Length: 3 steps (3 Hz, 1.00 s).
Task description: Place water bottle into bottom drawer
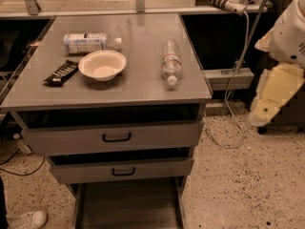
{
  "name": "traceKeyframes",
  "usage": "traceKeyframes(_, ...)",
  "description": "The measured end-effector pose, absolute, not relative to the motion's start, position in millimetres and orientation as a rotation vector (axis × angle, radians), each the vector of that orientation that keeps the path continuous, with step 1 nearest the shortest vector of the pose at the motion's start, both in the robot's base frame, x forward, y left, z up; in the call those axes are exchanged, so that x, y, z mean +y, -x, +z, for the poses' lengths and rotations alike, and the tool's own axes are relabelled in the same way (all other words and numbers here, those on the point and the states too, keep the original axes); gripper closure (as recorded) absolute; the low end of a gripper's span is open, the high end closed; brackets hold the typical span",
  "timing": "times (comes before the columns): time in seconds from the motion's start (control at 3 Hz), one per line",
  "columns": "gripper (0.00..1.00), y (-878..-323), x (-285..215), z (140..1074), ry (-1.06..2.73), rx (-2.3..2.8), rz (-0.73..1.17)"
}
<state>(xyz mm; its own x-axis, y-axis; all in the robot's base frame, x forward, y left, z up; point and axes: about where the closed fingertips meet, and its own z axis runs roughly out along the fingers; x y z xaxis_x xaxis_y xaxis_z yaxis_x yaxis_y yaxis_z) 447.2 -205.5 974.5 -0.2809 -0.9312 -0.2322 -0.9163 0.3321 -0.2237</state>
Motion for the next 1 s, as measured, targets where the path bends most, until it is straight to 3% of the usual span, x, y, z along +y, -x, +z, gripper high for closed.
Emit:
traceKeyframes(0.67, 0.0, -516.3, -154.9, 986.4, 1.408, 2.479, -0.014)
traceKeyframes(1.0, 0.0, -522.1, -144.8, 991.8, 1.312, 2.501, 0.006)
